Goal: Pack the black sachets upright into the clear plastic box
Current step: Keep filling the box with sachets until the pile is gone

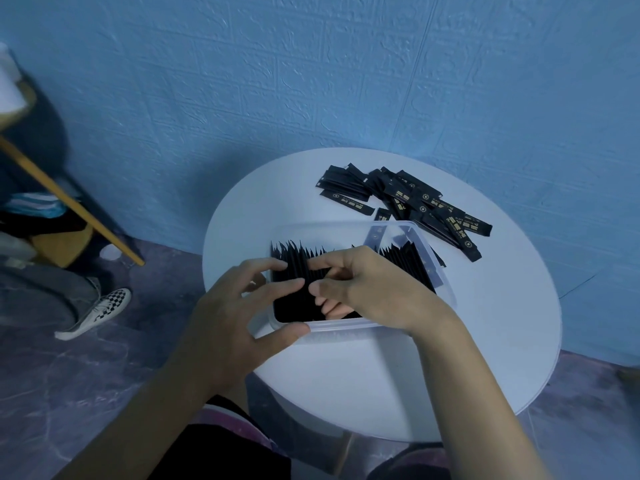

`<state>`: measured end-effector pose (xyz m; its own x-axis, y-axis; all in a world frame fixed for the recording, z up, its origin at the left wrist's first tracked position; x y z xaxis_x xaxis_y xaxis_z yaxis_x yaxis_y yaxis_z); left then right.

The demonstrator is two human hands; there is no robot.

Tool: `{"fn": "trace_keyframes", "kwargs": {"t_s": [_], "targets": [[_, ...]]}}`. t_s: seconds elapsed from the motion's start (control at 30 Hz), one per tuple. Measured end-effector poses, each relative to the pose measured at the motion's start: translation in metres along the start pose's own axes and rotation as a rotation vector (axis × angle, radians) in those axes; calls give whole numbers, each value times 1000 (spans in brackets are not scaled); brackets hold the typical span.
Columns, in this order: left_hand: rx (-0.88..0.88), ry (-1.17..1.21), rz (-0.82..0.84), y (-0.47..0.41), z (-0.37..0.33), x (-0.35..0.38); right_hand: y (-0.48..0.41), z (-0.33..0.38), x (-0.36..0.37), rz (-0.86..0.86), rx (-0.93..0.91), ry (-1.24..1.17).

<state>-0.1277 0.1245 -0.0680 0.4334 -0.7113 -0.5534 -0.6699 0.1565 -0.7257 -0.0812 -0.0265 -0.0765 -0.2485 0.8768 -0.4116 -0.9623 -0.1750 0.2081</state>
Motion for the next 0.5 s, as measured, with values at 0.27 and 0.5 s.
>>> {"fn": "trace_keyframes", "kwargs": {"t_s": [0.27,0.5], "targets": [[96,-56,130,-2,-8,9,-5,1,-4,11,-88,143],[4,-8,125,2,-5,12,-11,-1,-35,-151,-133,139]]}}
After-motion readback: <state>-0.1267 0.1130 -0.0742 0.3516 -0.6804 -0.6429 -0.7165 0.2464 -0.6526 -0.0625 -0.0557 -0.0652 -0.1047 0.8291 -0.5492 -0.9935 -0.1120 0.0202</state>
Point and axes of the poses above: each hand's wrist, its own y-axis away from the middle knuckle, its own x-axis out of the palm, z = x × y, the point moved 9 cm from there along -y, towards the middle knuckle, and after that the axes turned 13 degrees about -z, right-handed, at the moved point
